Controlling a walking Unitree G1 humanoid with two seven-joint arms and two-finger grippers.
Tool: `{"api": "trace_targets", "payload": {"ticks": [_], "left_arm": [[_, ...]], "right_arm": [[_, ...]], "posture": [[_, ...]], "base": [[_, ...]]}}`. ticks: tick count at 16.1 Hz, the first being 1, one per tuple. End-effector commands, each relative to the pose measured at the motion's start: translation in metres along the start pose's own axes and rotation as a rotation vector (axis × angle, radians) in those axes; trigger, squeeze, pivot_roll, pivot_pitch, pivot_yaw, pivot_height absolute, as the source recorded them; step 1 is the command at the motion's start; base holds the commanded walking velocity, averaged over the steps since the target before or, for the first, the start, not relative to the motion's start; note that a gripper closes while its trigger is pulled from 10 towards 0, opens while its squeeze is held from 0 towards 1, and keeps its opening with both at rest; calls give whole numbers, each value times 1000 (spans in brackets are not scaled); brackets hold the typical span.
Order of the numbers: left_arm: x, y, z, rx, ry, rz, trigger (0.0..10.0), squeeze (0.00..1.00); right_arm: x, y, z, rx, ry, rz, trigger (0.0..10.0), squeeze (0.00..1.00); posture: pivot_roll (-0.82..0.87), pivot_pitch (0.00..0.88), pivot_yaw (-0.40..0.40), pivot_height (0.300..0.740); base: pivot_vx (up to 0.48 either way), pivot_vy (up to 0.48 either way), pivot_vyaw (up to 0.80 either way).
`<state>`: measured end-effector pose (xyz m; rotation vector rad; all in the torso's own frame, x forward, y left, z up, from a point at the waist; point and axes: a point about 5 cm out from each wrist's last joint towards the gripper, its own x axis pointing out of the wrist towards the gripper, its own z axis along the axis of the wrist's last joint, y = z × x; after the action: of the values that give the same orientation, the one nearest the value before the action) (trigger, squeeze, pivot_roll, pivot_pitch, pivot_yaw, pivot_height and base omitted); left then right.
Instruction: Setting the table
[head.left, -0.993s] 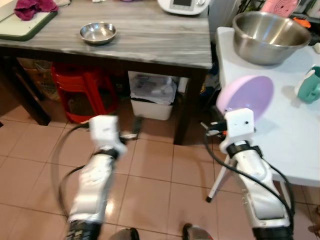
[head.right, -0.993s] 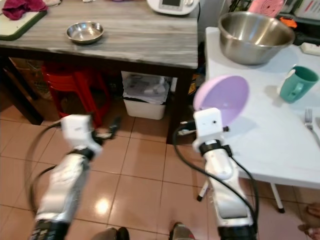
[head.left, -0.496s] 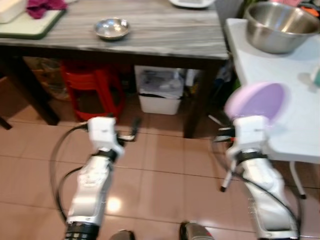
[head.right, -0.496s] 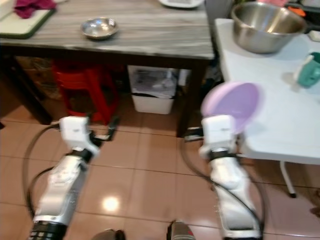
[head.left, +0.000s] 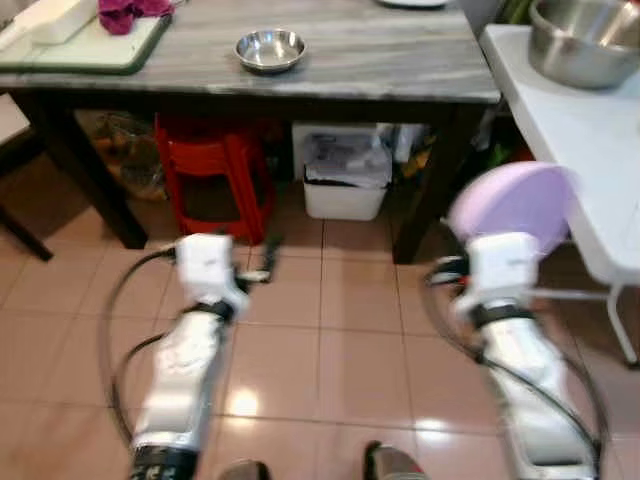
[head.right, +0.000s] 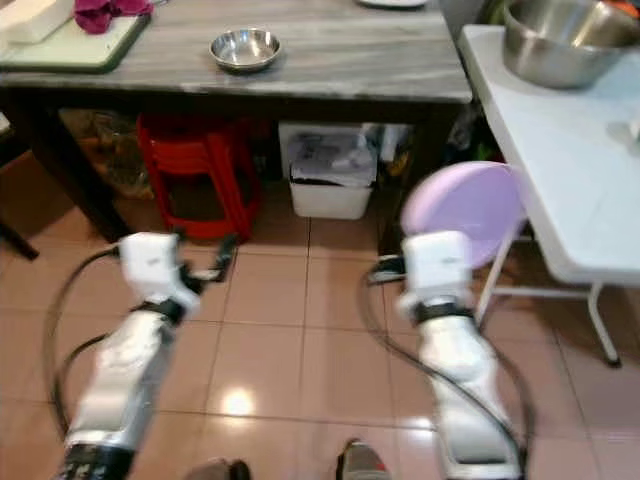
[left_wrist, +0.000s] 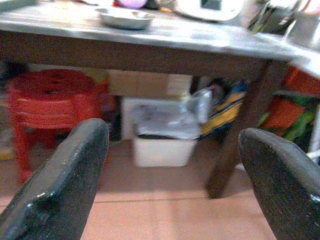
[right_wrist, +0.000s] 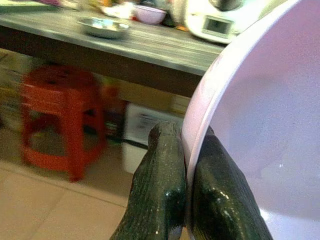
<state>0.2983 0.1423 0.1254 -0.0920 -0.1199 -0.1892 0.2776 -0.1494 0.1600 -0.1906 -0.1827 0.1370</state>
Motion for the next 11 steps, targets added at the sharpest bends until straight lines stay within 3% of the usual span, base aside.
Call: {"api": "trace_targets", "payload": {"ticks": [1,9,11], "left_arm": [[2,-9,0,-5,0,-23,10000,0],[4,-12,0,-2,4,-24,10000,0],[4,-12,-1,0,5,-23,10000,0]], "right_arm": [[-1,-10,4,-17,-14,-35,10000,0],[2,-9,3,-18,-16,-30,10000,0],[2,-9,4,-29,-20,-27,10000,0]], "posture": [[-183,206,9,740],[-182,205,8,740],[-182,205,8,740]], "base": [[0,450,-656],[0,480,-645],[0,480,-225]]}}
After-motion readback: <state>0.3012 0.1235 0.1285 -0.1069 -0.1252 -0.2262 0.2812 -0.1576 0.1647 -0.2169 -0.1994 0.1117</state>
